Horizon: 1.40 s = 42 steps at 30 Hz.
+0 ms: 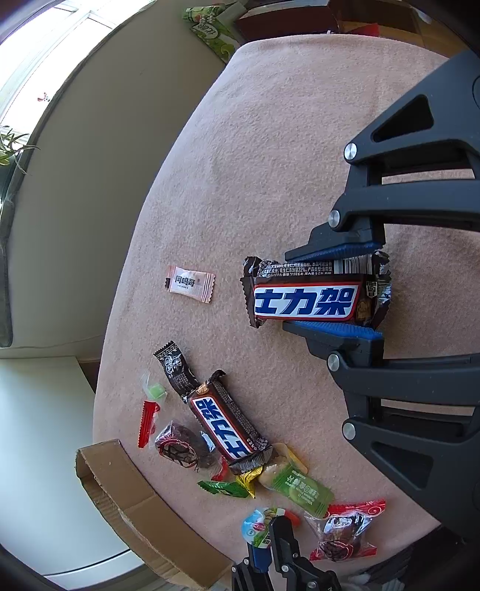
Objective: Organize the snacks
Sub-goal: 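Grasp the chocolate bar with the right tool while the left tool grasps the egg-shaped candy, then carry both snacks over the box and open both tools to drop them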
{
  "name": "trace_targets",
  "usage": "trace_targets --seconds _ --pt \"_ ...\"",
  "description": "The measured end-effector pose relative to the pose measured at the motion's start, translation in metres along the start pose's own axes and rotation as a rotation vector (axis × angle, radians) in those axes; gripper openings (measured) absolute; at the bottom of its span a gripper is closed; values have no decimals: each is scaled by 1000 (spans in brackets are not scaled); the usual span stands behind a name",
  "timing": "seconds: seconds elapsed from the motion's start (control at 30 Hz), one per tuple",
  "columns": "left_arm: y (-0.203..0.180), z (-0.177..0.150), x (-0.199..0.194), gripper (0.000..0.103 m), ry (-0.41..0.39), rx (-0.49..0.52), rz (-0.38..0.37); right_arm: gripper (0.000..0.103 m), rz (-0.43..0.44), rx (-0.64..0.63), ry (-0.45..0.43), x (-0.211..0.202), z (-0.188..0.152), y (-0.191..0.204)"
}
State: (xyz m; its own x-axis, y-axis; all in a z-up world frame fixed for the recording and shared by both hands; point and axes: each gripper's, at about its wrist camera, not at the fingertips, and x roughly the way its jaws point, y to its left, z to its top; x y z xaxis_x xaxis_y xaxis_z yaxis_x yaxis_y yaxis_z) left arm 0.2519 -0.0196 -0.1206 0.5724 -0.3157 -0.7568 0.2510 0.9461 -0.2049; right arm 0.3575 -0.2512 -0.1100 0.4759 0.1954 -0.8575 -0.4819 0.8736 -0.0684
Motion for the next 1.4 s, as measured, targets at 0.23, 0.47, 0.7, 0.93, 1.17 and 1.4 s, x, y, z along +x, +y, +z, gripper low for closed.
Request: trace_targets --seconds 0.23,0.47,0.7,0.93,1.17,1.4 --pt "15 -2 -18 21 -44 -40 -16 30 9 18 -40 -19 -1 4" --pt "31 2 -38 21 -97 -71 1 30 45 7 -90 -42 6 28" --pt "62 10 -70 21 -157 -96 65 30 119 -37 -144 -55 39 73" --pt "102 21 -97 21 -207 -118 170 30 189 -79 -162 -54 75 119" --pt "144 19 -113 21 -213 -117 329 30 249 -92 -166 -48 107 157" --pt "173 21 -109 21 -177 -53 509 30 302 -93 -144 -29 128 189"
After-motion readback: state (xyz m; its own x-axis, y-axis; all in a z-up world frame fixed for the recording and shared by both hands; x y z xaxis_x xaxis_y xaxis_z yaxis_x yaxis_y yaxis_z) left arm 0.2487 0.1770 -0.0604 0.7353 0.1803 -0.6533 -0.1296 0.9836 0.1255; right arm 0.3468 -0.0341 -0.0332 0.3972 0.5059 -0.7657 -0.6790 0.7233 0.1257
